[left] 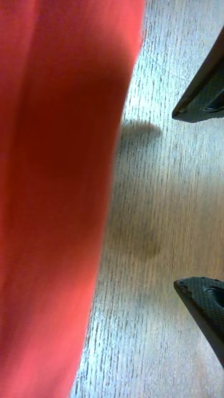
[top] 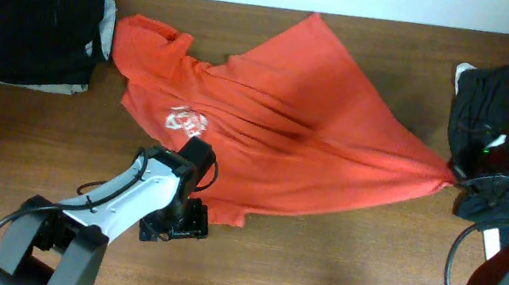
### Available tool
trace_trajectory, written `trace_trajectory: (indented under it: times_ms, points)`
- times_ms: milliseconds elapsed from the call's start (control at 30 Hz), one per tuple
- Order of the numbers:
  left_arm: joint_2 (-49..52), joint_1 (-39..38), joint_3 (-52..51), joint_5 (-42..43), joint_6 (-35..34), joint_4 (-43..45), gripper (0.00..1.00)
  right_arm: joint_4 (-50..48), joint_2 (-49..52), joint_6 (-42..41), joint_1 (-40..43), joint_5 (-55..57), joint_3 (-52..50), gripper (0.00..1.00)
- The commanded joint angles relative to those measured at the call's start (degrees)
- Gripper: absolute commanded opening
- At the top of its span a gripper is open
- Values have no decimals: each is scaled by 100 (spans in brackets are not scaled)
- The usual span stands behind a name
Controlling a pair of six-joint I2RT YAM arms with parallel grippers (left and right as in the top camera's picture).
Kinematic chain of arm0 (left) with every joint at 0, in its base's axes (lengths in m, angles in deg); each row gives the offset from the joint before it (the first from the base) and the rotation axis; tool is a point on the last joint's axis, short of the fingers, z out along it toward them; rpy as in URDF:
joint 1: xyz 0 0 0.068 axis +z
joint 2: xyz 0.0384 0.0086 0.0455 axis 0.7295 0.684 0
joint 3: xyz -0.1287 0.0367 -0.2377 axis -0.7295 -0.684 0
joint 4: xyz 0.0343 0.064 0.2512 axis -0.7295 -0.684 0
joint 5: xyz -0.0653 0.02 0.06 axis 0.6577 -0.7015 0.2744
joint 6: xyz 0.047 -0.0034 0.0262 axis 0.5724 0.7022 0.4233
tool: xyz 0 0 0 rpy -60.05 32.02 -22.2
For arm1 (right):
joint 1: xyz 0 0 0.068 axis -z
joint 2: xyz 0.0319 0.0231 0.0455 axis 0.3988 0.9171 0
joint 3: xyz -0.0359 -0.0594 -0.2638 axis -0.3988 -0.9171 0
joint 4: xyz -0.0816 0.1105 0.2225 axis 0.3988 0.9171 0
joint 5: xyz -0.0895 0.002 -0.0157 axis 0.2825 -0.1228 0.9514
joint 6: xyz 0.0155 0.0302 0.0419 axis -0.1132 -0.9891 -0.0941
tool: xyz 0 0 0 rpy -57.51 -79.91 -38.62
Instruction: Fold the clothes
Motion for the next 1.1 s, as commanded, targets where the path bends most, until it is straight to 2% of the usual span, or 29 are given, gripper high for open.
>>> trace_trajectory:
  times_ms: [0, 67, 100, 133, 200, 300, 400, 567, 733, 800, 867, 933, 967, 1067]
  points:
    - [50, -17, -17, -61, -11, 459, 79, -33, -61, 76, 457, 90, 118, 4]
    - [50, -20, -17, -35, -9, 844, 77, 116, -61, 105, 374, -4, 118, 45]
    - [50, -20, -17, 92, 166, 901, 72, 116, -61, 144, 284, -57, 118, 48]
    - [50, -24, -17, 310, 455, 905, 62, 81, -61, 144, 114, -50, 118, 50]
    - [50, -129, -17, 654, 946, 901, 59, 7, -61, 142, -72, -35, 118, 56]
    - [50, -608, -15, 584, 981, 1200, 59, 28, -59, 142, -278, -37, 114, 58]
    - [52, -555, -15, 243, 949, 1211, 59, 138, -59, 144, -302, -37, 114, 58]
    - [52, -229, -15, -181, 1110, 1779, 59, 219, -61, 275, -302, -37, 114, 57]
    - [52, -127, -15, -643, 1412, 2822, 59, 284, -61, 275, -302, -39, 114, 58]
    - [52, -127, -15, -1123, 1434, 3359, 59, 310, -59, 275, -302, -39, 114, 58]
    - [109, -129, -15, -1121, 1451, 3720, 60, 352, -61, 275, -302, -37, 114, 58]
    - [116, -127, -15, -1106, 1453, 3379, 60, 345, -59, 293, -302, -39, 114, 58]
    - [114, -127, -15, -1163, 1456, 3311, 69, 345, -59, 293, -302, -39, 114, 58]
    - [66, -129, 31, -859, 1451, 3134, 74, 345, -59, 293, -302, -39, 114, 58]
